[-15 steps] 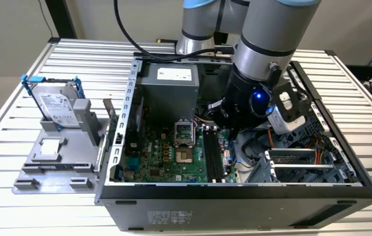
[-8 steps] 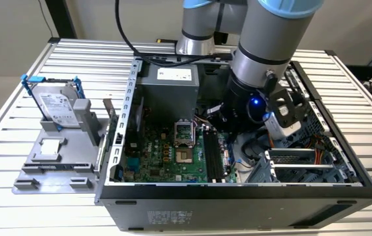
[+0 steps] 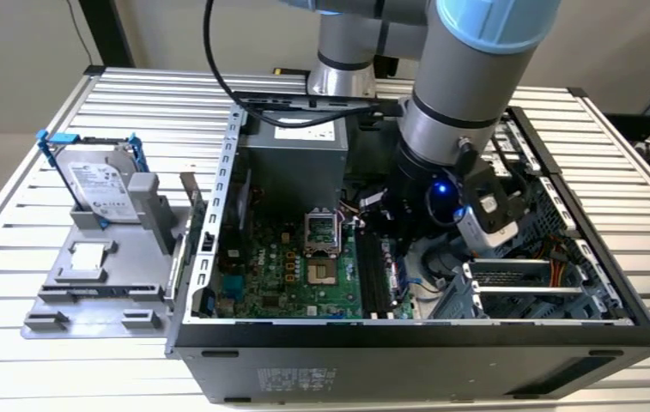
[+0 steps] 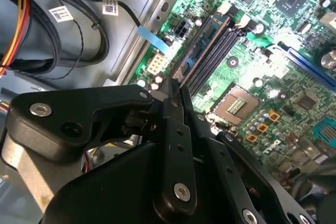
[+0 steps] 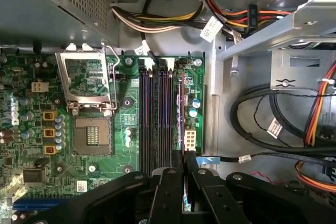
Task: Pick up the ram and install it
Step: 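Insert the ram into the slot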
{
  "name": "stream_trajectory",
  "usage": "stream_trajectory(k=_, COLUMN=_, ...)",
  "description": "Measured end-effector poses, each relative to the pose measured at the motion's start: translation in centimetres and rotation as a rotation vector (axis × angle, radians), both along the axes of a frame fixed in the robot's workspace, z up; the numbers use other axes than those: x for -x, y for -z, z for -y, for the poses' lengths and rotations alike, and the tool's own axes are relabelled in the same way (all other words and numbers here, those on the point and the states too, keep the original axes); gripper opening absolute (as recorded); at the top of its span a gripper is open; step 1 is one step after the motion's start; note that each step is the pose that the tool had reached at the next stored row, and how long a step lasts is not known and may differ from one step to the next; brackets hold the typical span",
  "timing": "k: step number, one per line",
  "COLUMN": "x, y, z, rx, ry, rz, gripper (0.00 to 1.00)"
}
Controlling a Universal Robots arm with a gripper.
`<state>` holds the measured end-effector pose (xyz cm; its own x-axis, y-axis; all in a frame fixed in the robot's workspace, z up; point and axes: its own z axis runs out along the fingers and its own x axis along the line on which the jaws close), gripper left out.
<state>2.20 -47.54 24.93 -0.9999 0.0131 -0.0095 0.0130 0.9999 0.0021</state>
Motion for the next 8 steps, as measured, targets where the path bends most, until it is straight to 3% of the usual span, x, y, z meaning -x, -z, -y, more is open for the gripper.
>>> stream_trajectory(k=4, x=0.00, y=0.06, z=0.00, rx=0.0000, ry=0.000, rz=-0.0010, gripper=0.00)
stream_trajectory(k=8, x=0.04, y=0.68, z=-0.01, rx=0.0001, ry=0.000, rz=-0.0010, gripper=0.00)
